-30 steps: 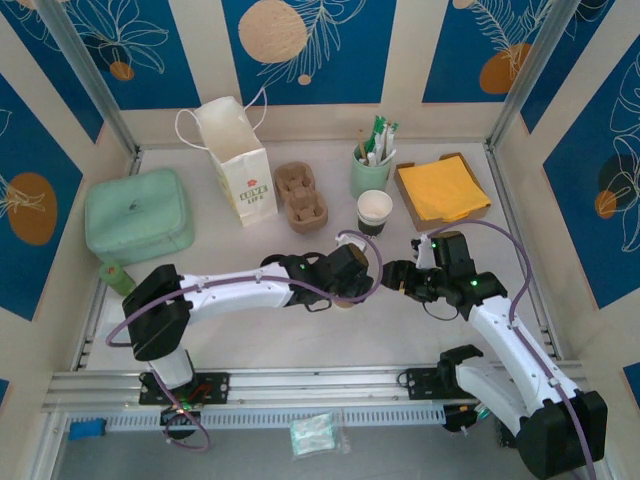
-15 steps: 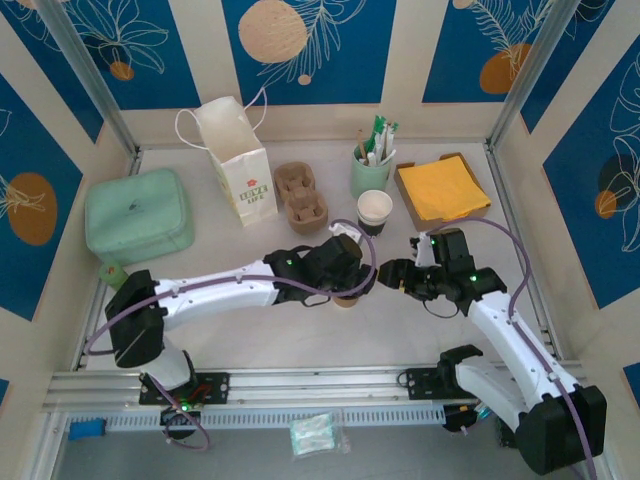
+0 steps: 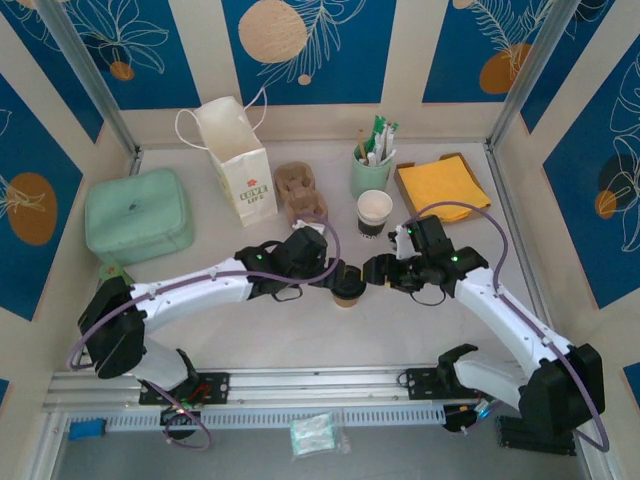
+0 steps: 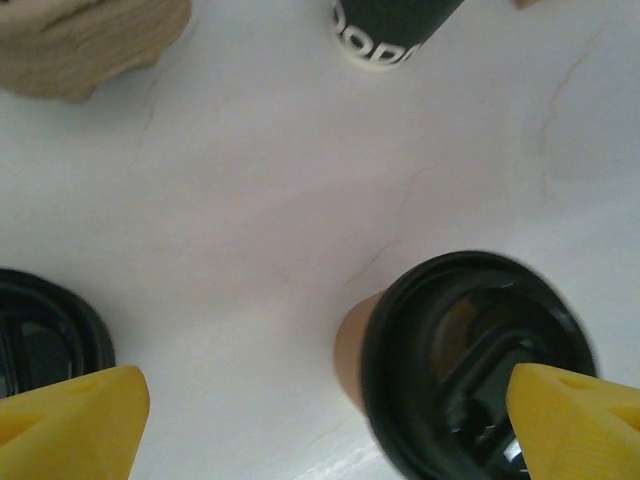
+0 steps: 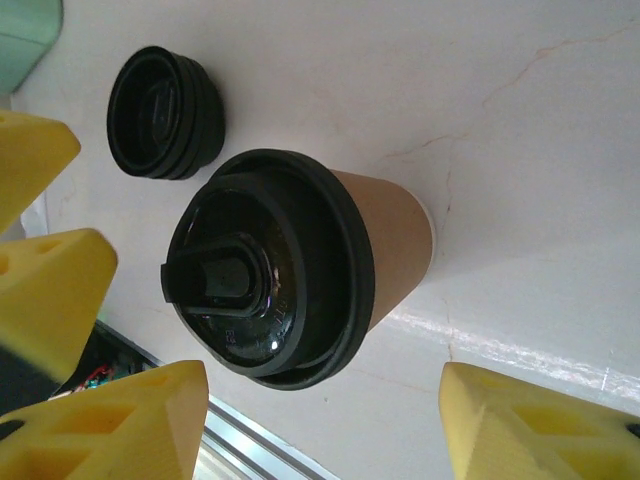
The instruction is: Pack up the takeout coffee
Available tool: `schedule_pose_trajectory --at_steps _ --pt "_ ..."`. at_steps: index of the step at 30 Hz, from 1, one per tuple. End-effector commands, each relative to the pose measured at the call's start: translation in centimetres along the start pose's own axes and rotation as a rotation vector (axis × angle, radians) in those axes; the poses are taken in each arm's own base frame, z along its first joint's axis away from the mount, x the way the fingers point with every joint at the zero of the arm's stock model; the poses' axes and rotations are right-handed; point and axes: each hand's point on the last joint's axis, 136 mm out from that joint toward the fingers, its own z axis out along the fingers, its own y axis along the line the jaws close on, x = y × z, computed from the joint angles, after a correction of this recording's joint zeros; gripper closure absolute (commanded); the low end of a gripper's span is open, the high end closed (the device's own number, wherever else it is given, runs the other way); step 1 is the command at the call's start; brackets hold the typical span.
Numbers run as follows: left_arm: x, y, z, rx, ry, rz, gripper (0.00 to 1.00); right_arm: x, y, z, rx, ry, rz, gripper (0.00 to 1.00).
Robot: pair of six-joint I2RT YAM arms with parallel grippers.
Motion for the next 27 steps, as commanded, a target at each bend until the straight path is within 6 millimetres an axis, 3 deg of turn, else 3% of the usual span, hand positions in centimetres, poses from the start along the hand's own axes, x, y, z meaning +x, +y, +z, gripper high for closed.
schedule_pose_trajectory --at_steps 1,13,27 --pt "-0.1 -0.2 -0.5 0.05 0.003 -0.034 0.08 -0.3 0.4 0.2 0.023 0.006 -0.033 0.37" --pt "1.1 0.0 1.2 0.056 0.053 -0.018 0.07 0.1 -0.5 2.4 0.072 0.037 -0.026 0.38" --pt "3.4 0.8 3.1 0.04 0.114 -0.026 0.07 1.7 -3.4 3.9 0.151 0.073 0.022 0.4"
